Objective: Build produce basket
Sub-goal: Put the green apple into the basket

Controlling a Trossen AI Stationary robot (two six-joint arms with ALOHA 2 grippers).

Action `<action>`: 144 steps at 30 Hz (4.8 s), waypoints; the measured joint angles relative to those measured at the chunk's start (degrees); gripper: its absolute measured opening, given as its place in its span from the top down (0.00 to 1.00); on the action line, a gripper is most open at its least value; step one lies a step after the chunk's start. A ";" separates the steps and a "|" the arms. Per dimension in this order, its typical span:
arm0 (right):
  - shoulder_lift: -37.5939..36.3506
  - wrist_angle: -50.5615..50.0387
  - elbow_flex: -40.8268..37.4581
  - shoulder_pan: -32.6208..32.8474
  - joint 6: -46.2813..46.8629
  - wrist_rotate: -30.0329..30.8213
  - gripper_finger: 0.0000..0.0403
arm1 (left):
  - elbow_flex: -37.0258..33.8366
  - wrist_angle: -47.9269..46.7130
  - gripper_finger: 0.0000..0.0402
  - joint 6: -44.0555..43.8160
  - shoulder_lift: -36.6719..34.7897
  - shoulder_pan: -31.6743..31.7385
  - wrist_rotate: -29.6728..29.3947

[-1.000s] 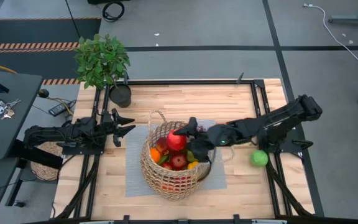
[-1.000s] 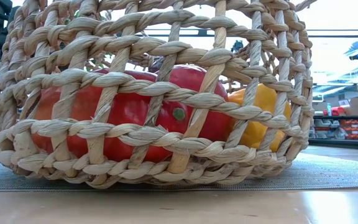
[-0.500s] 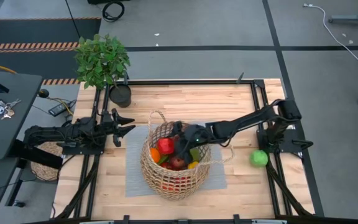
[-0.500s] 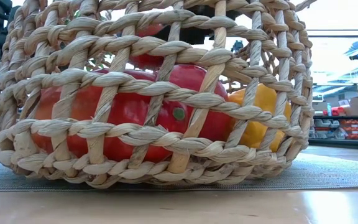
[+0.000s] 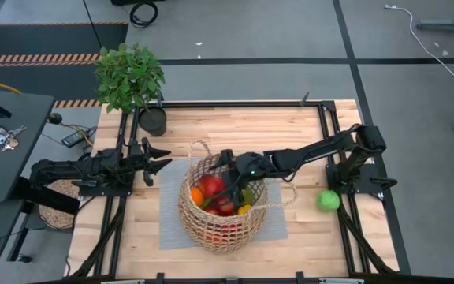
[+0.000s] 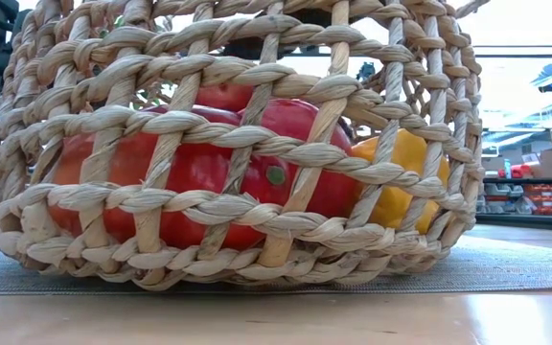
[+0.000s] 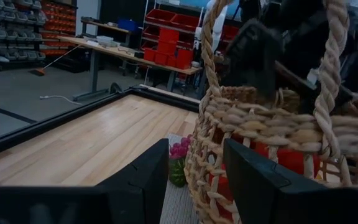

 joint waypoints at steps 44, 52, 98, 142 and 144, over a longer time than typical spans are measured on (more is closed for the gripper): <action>-31.88 -79.72 -13.32 3.72 69.83 -1.54 0.14 | 0.00 -0.14 0.60 0.00 -0.02 0.00 -0.01; -31.88 -79.71 -20.99 7.60 76.76 -8.00 0.11 | 0.00 -0.14 0.60 0.00 -0.02 0.00 0.00; -31.84 -81.71 -15.29 30.20 105.32 -6.85 0.10 | 0.00 -0.14 0.60 0.00 -0.02 -0.01 -0.01; -4.21 -91.46 -12.31 51.59 148.05 8.02 0.01 | -0.02 -0.14 0.60 0.00 -0.01 0.00 -0.01; -2.74 -91.44 -12.31 52.41 149.36 7.60 0.02 | -0.02 -0.14 0.60 0.00 -0.02 -0.02 -0.01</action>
